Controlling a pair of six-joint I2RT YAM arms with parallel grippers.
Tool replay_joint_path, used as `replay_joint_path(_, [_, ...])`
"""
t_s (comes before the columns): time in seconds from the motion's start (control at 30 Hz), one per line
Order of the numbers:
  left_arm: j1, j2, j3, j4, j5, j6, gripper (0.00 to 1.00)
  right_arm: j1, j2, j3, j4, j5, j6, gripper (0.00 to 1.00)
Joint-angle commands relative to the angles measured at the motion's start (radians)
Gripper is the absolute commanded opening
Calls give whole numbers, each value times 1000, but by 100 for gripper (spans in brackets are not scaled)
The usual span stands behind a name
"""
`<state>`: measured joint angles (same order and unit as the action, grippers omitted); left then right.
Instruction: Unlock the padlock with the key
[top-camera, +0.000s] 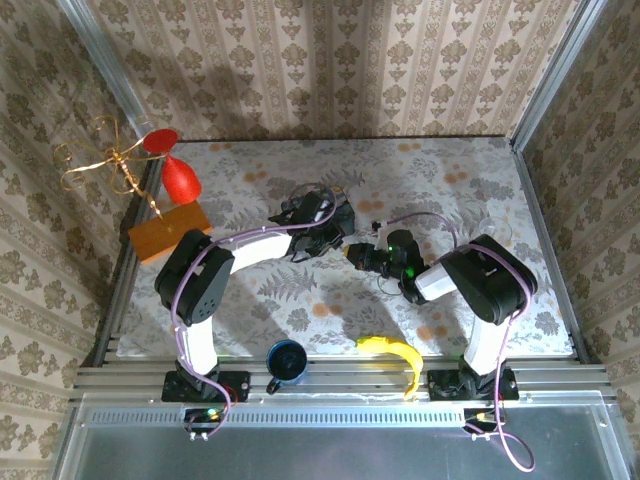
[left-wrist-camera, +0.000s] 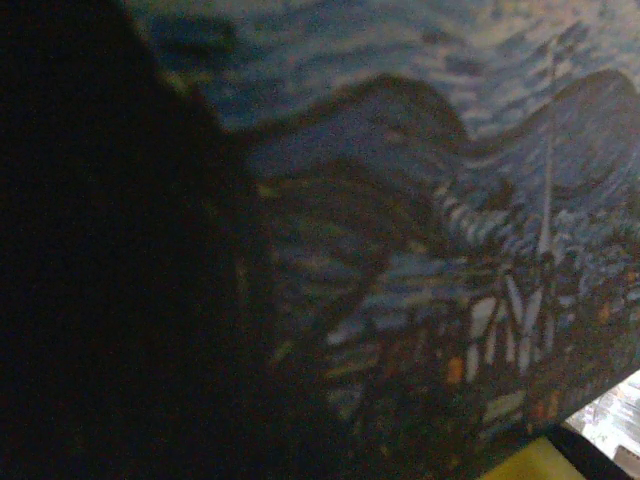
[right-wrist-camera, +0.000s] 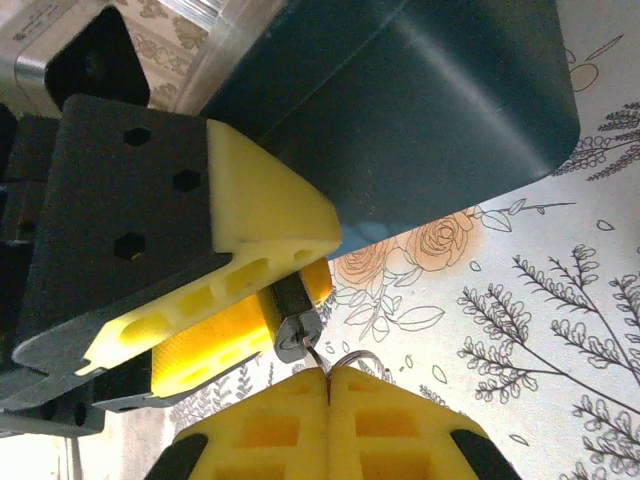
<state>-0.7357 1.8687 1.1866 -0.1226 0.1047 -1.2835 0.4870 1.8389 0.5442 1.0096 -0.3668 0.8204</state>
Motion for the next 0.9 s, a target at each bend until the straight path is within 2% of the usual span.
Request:
replay_joint_path(0.0, [-16, -34, -2, 44, 62, -7, 0, 4, 62, 25, 158, -12, 97, 0])
replay_joint_path(0.1, [-18, -31, -5, 49, 71, -9, 0, 5, 101, 44, 228, -28, 136, 0])
replay_joint_path(0.17, [-18, -30, -8, 53, 75, -10, 0, 4, 116, 53, 249, -33, 146, 5])
replay_joint_path(0.47, [-16, -36, -20, 69, 75, -13, 0, 7, 111, 48, 229, -39, 119, 13])
replay_joint_path(0.6, [-16, -37, -20, 71, 73, -16, 0, 12, 103, 46, 207, -40, 104, 13])
replay_joint_path(0.87, [-15, -39, -19, 71, 69, -14, 0, 16, 84, 51, 158, -32, 96, 4])
